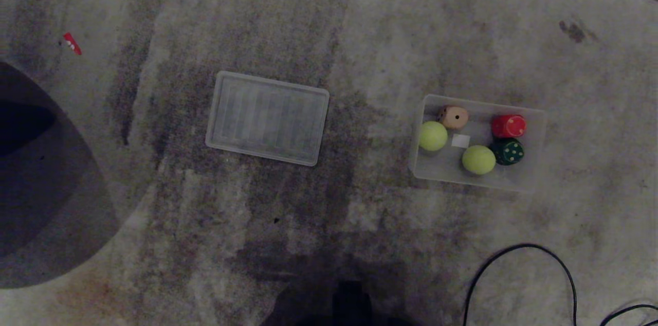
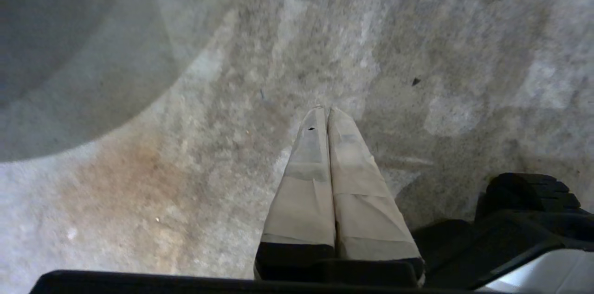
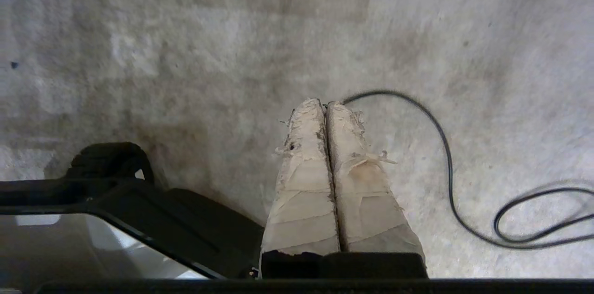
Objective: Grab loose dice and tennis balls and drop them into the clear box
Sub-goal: Pick up toys out of the box
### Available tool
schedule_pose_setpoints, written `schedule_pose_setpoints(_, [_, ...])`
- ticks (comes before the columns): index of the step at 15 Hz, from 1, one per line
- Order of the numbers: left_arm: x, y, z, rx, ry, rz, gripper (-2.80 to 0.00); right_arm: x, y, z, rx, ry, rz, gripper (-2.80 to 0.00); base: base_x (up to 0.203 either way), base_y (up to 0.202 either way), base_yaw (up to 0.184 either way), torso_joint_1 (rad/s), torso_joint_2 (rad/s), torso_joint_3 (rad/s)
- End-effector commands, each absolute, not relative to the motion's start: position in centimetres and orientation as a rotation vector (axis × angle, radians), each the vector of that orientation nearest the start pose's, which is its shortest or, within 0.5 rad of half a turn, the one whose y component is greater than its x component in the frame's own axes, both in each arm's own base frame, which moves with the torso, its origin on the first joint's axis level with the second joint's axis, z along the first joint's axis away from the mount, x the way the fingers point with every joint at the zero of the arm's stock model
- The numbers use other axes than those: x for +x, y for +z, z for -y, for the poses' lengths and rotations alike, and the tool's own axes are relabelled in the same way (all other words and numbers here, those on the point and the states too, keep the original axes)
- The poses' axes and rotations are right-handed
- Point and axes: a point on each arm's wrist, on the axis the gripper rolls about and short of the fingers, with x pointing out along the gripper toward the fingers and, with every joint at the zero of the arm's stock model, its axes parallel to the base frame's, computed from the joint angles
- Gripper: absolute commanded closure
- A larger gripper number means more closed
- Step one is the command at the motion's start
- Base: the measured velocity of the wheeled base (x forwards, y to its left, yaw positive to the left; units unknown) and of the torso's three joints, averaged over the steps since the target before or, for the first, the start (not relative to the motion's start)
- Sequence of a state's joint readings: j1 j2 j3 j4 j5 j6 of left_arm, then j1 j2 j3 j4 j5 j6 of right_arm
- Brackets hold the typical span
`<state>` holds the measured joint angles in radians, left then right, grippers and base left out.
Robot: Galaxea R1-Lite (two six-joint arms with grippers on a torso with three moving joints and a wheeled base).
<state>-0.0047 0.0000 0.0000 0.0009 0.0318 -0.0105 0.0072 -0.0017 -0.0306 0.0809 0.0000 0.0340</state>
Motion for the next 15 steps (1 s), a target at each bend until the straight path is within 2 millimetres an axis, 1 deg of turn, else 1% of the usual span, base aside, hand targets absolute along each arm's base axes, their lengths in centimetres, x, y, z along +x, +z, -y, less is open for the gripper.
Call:
schedule_pose_setpoints(1, [-2.26, 7.51, -0.08, -0.009, 0.028, -0.003, 0.0, -2.52, 7.57, 0.02, 0.035, 0.007, -0.052, 0.0, 0.0, 0.0, 0.0, 0.002, 0.01, 0.203])
schedule_pose_setpoints(15, [-2.26, 7.51, -0.09, -0.018, 0.031, -0.003, 0.0, -2.52, 7.57, 0.02, 0.035, 0.007, -0.052, 0.0, 0.0, 0.0, 0.0, 0.003, 0.0, 0.201])
